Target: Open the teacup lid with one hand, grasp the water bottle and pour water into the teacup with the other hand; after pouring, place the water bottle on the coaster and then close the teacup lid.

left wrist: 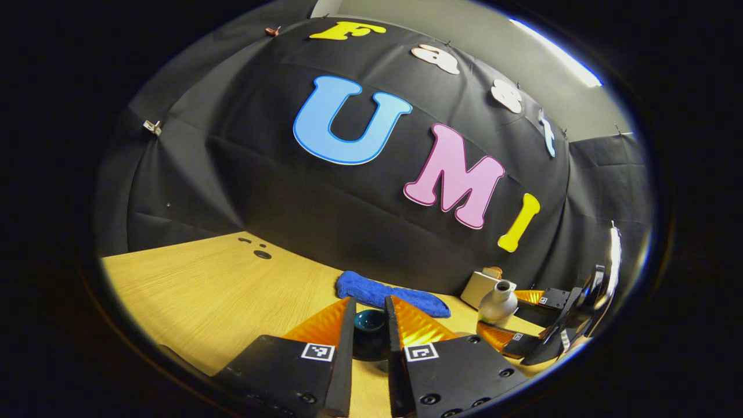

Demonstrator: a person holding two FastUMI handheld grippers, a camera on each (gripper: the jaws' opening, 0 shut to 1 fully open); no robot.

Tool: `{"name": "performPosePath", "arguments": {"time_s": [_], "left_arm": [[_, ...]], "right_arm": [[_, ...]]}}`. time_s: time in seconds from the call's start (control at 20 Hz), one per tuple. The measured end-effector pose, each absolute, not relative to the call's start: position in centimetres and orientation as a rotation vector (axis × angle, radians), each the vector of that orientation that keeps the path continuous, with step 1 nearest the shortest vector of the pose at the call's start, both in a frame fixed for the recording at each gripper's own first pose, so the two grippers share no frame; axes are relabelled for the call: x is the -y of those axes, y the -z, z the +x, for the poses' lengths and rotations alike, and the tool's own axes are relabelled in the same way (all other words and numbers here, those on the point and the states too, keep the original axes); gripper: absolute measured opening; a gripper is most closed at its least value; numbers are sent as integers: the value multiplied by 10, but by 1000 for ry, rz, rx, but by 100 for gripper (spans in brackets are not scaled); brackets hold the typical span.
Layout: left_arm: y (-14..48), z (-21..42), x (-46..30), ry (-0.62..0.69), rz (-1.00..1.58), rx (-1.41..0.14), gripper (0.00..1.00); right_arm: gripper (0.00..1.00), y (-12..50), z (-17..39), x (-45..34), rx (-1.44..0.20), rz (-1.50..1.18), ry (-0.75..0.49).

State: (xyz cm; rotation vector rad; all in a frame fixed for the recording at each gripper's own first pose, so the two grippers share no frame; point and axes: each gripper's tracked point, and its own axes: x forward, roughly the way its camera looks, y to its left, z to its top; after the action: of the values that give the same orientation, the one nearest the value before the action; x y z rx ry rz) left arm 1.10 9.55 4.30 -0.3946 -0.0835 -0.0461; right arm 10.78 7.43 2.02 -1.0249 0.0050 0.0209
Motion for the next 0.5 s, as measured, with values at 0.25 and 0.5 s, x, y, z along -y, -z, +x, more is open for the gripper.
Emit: {"name": "performPosePath", "arguments": {"time_s": [0.25, 0.5], "left_arm": [[-43, 10, -96, 48, -394, 85, 29], [-42, 11, -94, 56, -401, 76, 29]], "right_arm": [[78, 1, 112, -95, 13, -1289, -66], [75, 7, 120, -93, 15, -1453, -56]]}}
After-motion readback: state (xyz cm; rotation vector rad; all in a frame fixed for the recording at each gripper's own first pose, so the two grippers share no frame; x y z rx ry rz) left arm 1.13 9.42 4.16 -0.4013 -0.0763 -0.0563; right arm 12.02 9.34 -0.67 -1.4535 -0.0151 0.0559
